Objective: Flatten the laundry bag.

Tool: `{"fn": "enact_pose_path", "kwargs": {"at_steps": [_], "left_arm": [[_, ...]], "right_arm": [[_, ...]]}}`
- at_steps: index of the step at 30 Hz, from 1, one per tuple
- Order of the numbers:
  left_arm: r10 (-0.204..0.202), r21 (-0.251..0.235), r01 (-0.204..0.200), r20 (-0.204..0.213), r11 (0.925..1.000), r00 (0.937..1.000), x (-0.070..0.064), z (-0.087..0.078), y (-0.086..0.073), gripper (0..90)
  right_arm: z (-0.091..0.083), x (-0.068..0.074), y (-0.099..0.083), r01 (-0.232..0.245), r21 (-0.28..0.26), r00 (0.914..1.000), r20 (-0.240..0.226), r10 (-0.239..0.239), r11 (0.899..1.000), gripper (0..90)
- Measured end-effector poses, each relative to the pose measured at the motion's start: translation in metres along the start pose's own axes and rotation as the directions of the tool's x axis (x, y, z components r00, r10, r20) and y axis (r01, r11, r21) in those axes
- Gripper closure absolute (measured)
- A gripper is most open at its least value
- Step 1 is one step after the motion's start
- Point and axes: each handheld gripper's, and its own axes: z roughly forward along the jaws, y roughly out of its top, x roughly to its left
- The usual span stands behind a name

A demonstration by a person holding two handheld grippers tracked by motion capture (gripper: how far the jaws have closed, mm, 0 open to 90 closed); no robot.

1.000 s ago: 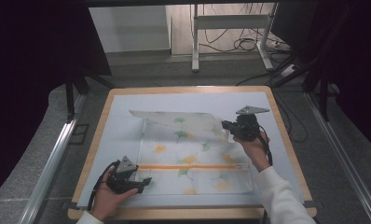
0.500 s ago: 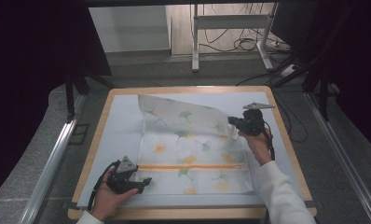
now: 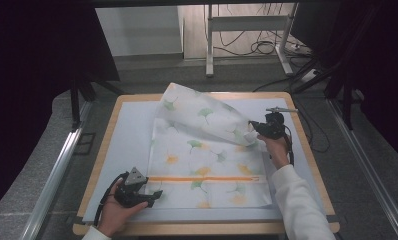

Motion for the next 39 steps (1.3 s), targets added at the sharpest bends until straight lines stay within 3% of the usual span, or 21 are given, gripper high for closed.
{"fn": "enact_pose_path", "kwargs": {"at_steps": [1, 3, 6, 8, 17, 23, 28, 31, 33, 37, 39], "left_arm": [[0.0, 0.0, 0.0, 0.0, 1.0, 1.0, 0.0, 0.0, 0.0, 27.0], [-0.005, -0.003, 0.005, 0.002, 1.0, 1.0, 0.0, 0.0, 0.0, 27.0], [0.001, -0.004, -0.001, 0.0, 1.0, 1.0, 0.001, -0.001, 0.0, 27.0], [0.0, -0.005, 0.0, 0.0, 1.0, 1.0, 0.001, -0.002, 0.0, 26.9], [0.003, -0.005, -0.003, 0.001, 1.0, 1.0, 0.001, -0.002, 0.0, 26.9], [0.002, -0.003, -0.002, 0.002, 1.0, 1.0, 0.001, -0.002, 0.0, 26.9], [0.012, 0.001, -0.012, 0.005, 0.9999, 0.9999, 0.0, -0.002, 0.001, 26.9], [0.012, -0.001, -0.012, 0.005, 0.9999, 0.9999, 0.0, -0.002, 0.001, 26.9], [0.012, -0.004, -0.012, 0.005, 0.9999, 0.9999, 0.0, -0.002, 0.001, 26.9], [0.015, -0.004, -0.015, 0.005, 0.9999, 0.9999, 0.001, -0.002, 0.001, 26.9], [0.015, -0.006, -0.015, 0.004, 0.9999, 0.9999, 0.001, -0.003, 0.001, 26.9]], "right_arm": [[0.0, 0.0, 0.0, 0.0, 0.0, 1.0, 0.0, 0.0, 1.0, 88.2], [0.005, -0.004, -0.001, -0.006, -0.015, 1.0, -0.001, 0.006, 1.0, 79.6], [0.008, -0.005, 0.0, 0.003, -0.035, 0.9992, 0.039, -0.001, 0.999, 55.1], [0.006, -0.007, 0.005, -0.005, -0.022, 0.9989, 0.047, 0.007, 1.0, 48.0], [-0.027, -0.006, 0.02, 0.003, -0.11, 0.9975, 0.07, 0.005, 0.994, 39.9], [-0.038, -0.003, 0.017, 0.013, -0.094, 0.9978, 0.066, -0.007, 0.996, 40.2], [-0.045, 0.016, 0.001, 0.098, 0.011, 0.9938, 0.052, -0.099, 0.995, 40.9], [-0.049, 0.024, -0.004, 0.125, 0.023, 0.9916, 0.032, -0.125, 0.992, 41.2], [-0.051, 0.038, -0.011, 0.172, 0.066, 0.9851, -0.005, -0.172, 0.983, 39.9], [-0.052, 0.051, -0.021, 0.198, 0.11, 0.9801, -0.034, -0.196, 0.974, 38.1], [-0.052, 0.062, -0.033, 0.222, 0.155, 0.975, -0.052, -0.216, 0.963, 36.9]]}}
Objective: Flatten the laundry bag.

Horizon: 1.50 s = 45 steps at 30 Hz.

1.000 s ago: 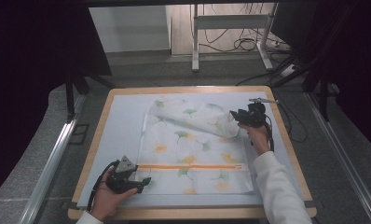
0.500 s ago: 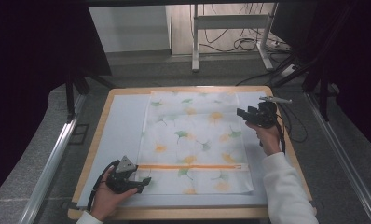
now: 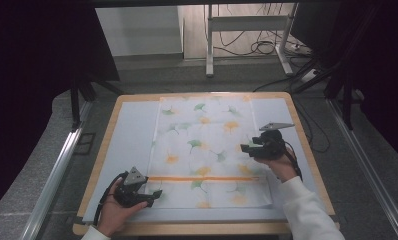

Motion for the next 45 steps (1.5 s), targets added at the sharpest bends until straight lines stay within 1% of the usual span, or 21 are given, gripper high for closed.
{"fn": "enact_pose_path", "kwargs": {"at_steps": [3, 4, 6, 11, 12, 13, 22, 23, 24, 25, 28, 31, 33, 34, 35, 37, 38, 39, 40, 42, 45], "left_arm": [[0.001, -0.005, -0.001, 0.0, 1.0, 1.0, 0.0, 0.0, 0.0, 26.9], [0.001, -0.005, -0.001, 0.0, 1.0, 1.0, 0.0, 0.0, 0.0, 26.9], [0.005, -0.006, -0.005, 0.0, 1.0, 1.0, -0.001, -0.001, 0.001, 26.9], [0.01, -0.009, -0.01, 0.006, 0.9999, 0.9999, -0.001, 0.002, 0.004, 26.9], [0.01, -0.009, -0.01, 0.006, 0.9999, 0.9999, -0.001, 0.002, 0.004, 26.8], [0.013, -0.007, -0.013, 0.01, 0.9999, 0.9999, -0.001, 0.003, 0.006, 26.9], [0.038, -0.001, -0.038, 0.026, 0.9993, 0.9989, -0.004, 0.011, 0.014, 26.9], [0.048, 0.003, -0.048, 0.027, 0.9989, 0.9985, -0.004, 0.012, 0.016, 26.9], [0.048, 0.003, -0.048, 0.027, 0.9989, 0.9985, -0.004, 0.012, 0.016, 26.9], [0.051, 0.002, -0.051, 0.029, 0.9987, 0.9983, -0.005, 0.014, 0.017, 26.9], [0.059, 0.008, -0.059, 0.033, 0.9982, 0.9977, -0.007, 0.016, 0.019, 26.9], [0.063, 0.012, -0.064, 0.035, 0.9979, 0.9974, -0.009, 0.018, 0.02, 26.8], [0.063, 0.01, -0.063, 0.036, 0.9979, 0.9974, -0.009, 0.018, 0.021, 26.8], [0.063, 0.01, -0.063, 0.036, 0.9979, 0.9974, -0.009, 0.018, 0.021, 26.8], [0.066, 0.007, -0.066, 0.034, 0.9978, 0.9973, -0.01, 0.018, 0.021, 26.8], [0.063, 0.006, -0.063, 0.035, 0.998, 0.9974, -0.01, 0.017, 0.021, 26.8], [0.063, 0.006, -0.063, 0.035, 0.998, 0.9974, -0.01, 0.017, 0.021, 26.8], [0.062, 0.002, -0.062, 0.035, 0.9981, 0.9975, -0.01, 0.017, 0.022, 26.8], [0.06, -0.004, -0.06, 0.037, 0.9982, 0.9975, -0.011, 0.017, 0.023, 26.9], [0.067, -0.013, -0.066, 0.043, 0.9977, 0.9969, -0.013, 0.017, 0.026, 26.8], [0.078, -0.025, -0.076, 0.058, 0.9968, 0.9953, -0.02, 0.019, 0.034, 26.3]], "right_arm": [[0.0, 0.01, -0.011, 0.022, 0.031, 0.9997, -0.011, -0.022, 0.999, 35.9], [0.0, 0.01, -0.011, 0.022, 0.031, 0.9997, -0.011, -0.022, 0.999, 35.9], [-0.003, 0.018, -0.022, 0.034, 0.056, 0.9991, -0.028, -0.032, 0.998, 35.3], [-0.012, 0.027, -0.041, 0.05, 0.092, 0.9985, -0.029, -0.047, 0.995, 34.2], [-0.012, 0.027, -0.041, 0.05, 0.092, 0.9985, -0.029, -0.047, 0.995, 34.2], [-0.016, 0.03, -0.047, 0.052, 0.101, 0.9985, -0.023, -0.05, 0.994, 34.0], [-0.036, 0.036, -0.079, 0.044, 0.134, 0.999, -0.018, -0.042, 0.99, 32.7], [-0.039, 0.036, -0.082, 0.04, 0.134, 0.9991, -0.017, -0.038, 0.99, 32.7], [-0.039, 0.036, -0.082, 0.04, 0.134, 0.9991, -0.017, -0.038, 0.99, 32.7], [-0.044, 0.036, -0.087, 0.031, 0.132, 0.9995, -0.014, -0.03, 0.991, 32.8], [-0.051, 0.036, -0.095, 0.025, 0.133, 0.9996, -0.015, -0.023, 0.991, 33.6], [-0.056, 0.036, -0.099, 0.024, 0.13, 0.9997, -0.003, -0.023, 0.991, 38.1], [-0.059, 0.036, -0.1, 0.023, 0.118, 0.9997, -0.004, -0.023, 0.993, 43.8], [-0.059, 0.036, -0.1, 0.023, 0.118, 0.9997, -0.004, -0.023, 0.993, 43.8], [-0.061, 0.035, -0.101, 0.025, 0.11, 0.9996, -0.015, -0.023, 0.994, 51.1], [-0.062, 0.034, -0.101, 0.033, 0.106, 0.9993, -0.022, -0.031, 0.994, 59.3], [-0.062, 0.034, -0.101, 0.033, 0.106, 0.9993, -0.022, -0.031, 0.994, 59.3], [-0.063, 0.034, -0.101, 0.024, 0.101, 0.9994, -0.028, -0.022, 0.995, 67.9], [-0.063, 0.034, -0.101, 0.024, 0.094, 0.9993, -0.029, -0.022, 0.995, 71.9], [-0.063, 0.034, -0.102, 0.02, 0.087, 0.9989, -0.044, -0.016, 0.996, 77.2], [-0.06, 0.036, -0.101, 0.034, 0.093, 0.9984, -0.048, -0.029, 0.995, 80.9]]}}
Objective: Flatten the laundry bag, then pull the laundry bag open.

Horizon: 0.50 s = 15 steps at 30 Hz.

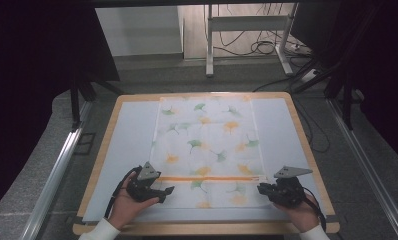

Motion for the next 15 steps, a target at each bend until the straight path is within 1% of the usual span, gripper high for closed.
{"fn": "enact_pose_path", "kwargs": {"at_steps": [2, 4, 5, 6, 7, 9, 13, 14, 15], "left_arm": [[0.013, 0.001, -0.013, 0.011, 0.9999, 0.9999, -0.005, 0.003, 0.006, 26.0], [0.022, 0.006, -0.023, 0.033, 0.9997, 0.9992, -0.01, 0.008, 0.013, 26.9], [0.022, 0.006, -0.023, 0.033, 0.9997, 0.9992, -0.01, 0.008, 0.013, 27.4], [0.026, 0.004, -0.026, 0.043, 0.9996, 0.9987, -0.015, 0.012, 0.019, 27.4], [0.026, 0.003, -0.026, 0.045, 0.9997, 0.9986, -0.018, 0.015, 0.023, 27.3], [0.022, 0.0, -0.022, 0.058, 0.9998, 0.9981, -0.023, 0.019, 0.03, 26.9], [0.037, -0.005, -0.037, 0.084, 0.9993, 0.9957, -0.033, 0.029, 0.044, 26.7], [0.037, -0.005, -0.037, 0.084, 0.9993, 0.9957, -0.033, 0.029, 0.044, 26.7], [0.04, -0.001, -0.04, 0.094, 0.9992, 0.9948, -0.038, 0.034, 0.052, 26.7]], "right_arm": [[0.002, 0.0, 0.0, 0.006, 0.004, 1.0, -0.006, -0.006, 1.0, 83.4], [0.002, 0.0, 0.001, 0.013, 0.007, 0.9999, -0.004, -0.012, 1.0, 85.8], [0.002, 0.0, 0.001, 0.013, 0.007, 0.9999, -0.004, -0.012, 1.0, 85.8], [0.002, -0.001, 0.0, 0.015, 0.009, 0.9999, -0.007, -0.015, 1.0, 88.3], [0.003, -0.001, 0.0, 0.016, 0.013, 0.9999, -0.006, -0.016, 1.0, 88.9], [0.004, -0.002, -0.001, 0.016, 0.018, 0.9999, -0.005, -0.016, 1.0, 89.0], [0.006, -0.004, -0.002, 0.02, 0.034, 0.9998, 0.006, -0.02, 0.999, 89.1], [0.007, -0.005, -0.003, 0.021, 0.034, 0.9997, 0.008, -0.021, 0.999, 89.1], [0.008, -0.006, -0.003, 0.02, 0.036, 0.9997, 0.009, -0.021, 0.999, 89.2]]}}
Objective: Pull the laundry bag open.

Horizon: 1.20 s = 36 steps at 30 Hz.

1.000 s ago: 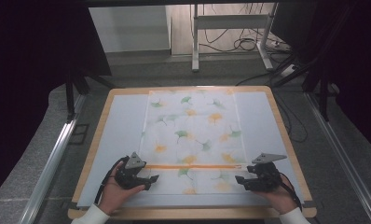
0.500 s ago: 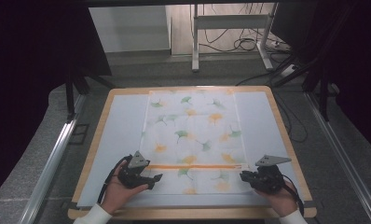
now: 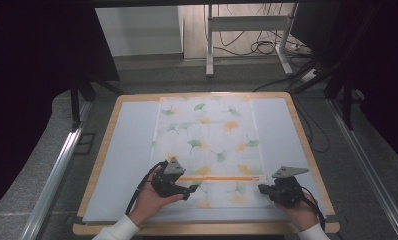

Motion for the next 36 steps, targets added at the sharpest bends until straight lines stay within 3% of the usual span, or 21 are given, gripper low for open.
{"fn": "enact_pose_path", "kwargs": {"at_steps": [3, 11, 18, 22, 26, 36], "left_arm": [[-0.003, 0.0, 0.003, 0.033, 1.0, 0.9995, -0.007, 0.009, 0.01, 28.0], [0.03, 0.037, -0.032, 0.065, 0.9988, 0.9974, -0.025, 0.035, 0.028, 31.3], [0.01, 0.044, -0.014, 0.082, 0.9989, 0.9966, -0.029, 0.039, 0.034, 35.7], [0.038, 0.054, -0.042, 0.084, 0.9977, 0.9957, -0.034, 0.044, 0.037, 37.1], [0.041, 0.059, -0.046, 0.087, 0.9972, 0.9954, -0.037, 0.048, 0.04, 38.4], [0.01, 0.062, -0.019, 0.138, 0.9979, 0.9904, -0.046, 0.068, 0.057, 42.2]], "right_arm": [[0.0, -0.001, 0.0, -0.01, 0.0, 0.9999, 0.007, 0.01, 1.0, 89.2], [-0.002, -0.01, -0.001, -0.025, 0.001, 0.9994, 0.025, 0.025, 1.0, 89.2], [-0.003, -0.014, -0.002, -0.036, -0.004, 0.9988, 0.034, 0.036, 0.999, 89.2], [0.001, -0.016, 0.001, -0.042, -0.003, 0.9984, 0.038, 0.042, 0.999, 89.2], [0.007, -0.021, 0.006, -0.044, 0.001, 0.9982, 0.042, 0.044, 0.999, 89.2], [0.011, -0.031, 0.011, -0.062, -0.001, 0.9971, 0.043, 0.062, 0.998, 89.3]]}}
